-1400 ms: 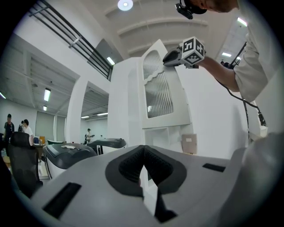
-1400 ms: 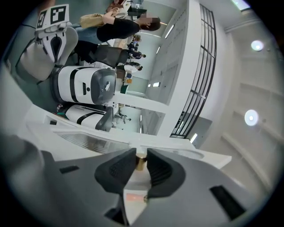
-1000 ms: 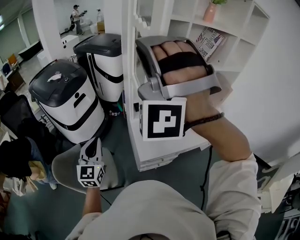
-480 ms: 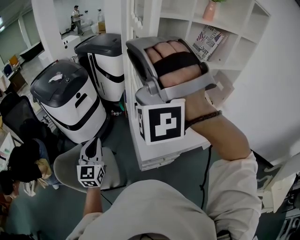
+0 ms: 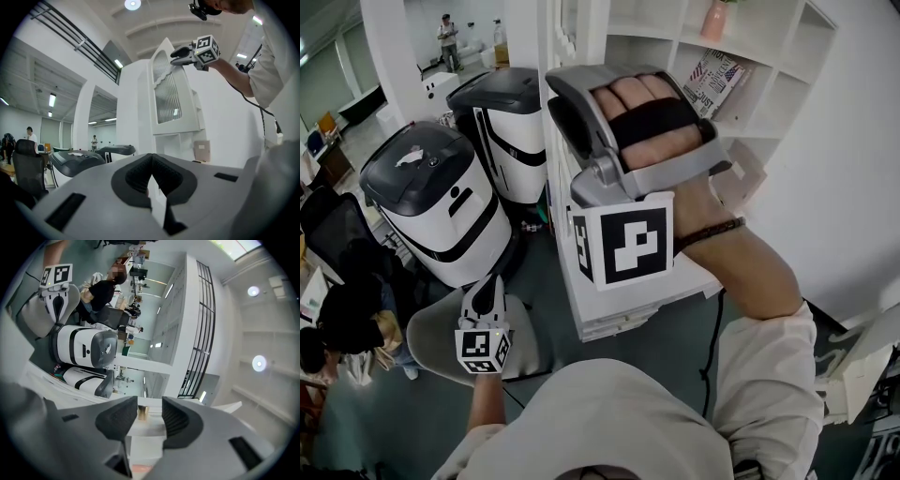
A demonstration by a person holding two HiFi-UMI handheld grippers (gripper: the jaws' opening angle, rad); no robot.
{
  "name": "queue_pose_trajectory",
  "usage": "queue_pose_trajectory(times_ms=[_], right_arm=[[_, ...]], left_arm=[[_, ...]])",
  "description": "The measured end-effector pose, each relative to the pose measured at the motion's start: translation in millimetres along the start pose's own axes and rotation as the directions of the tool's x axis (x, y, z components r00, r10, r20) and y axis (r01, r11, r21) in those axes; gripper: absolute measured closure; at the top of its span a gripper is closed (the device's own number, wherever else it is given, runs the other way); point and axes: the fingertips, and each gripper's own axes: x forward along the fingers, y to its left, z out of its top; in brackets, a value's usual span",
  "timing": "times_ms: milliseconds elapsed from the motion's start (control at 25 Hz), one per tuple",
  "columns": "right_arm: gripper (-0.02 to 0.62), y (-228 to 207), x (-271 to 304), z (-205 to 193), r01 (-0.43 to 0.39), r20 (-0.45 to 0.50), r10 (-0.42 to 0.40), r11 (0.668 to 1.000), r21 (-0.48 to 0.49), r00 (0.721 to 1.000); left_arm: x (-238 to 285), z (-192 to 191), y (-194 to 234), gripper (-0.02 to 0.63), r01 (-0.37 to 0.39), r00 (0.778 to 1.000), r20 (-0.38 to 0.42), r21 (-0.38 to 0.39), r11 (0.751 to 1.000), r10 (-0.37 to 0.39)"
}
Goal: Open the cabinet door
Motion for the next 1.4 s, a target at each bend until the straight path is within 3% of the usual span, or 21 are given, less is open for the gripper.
queue_pose_trajectory(times_ms=[320,840,1400], right_arm=[[0.312,-5.7,-8.9,-5.1,-0.028,0.051,0.023,0.995,0.097,0.998],[0.310,-30.1,-37.7,-16.0,0.001,0.143,-0.047,0.953,0.302,0.989],[0.305,-31.1,-64.6,-53.9,-0.060,0.178,-0.048,0.830,0.554,0.983]], left_arm=[[6.0,2.9,-6.3,0.607,0.011,1.000,0.002,0.001,1.000,-0.011],[15.1,5.0,-18.1,0.607,0.043,0.999,0.001,0.011,0.999,-0.043],[26.9,4.3,-25.1,0.607,0.076,0.997,-0.001,0.017,0.997,-0.076]])
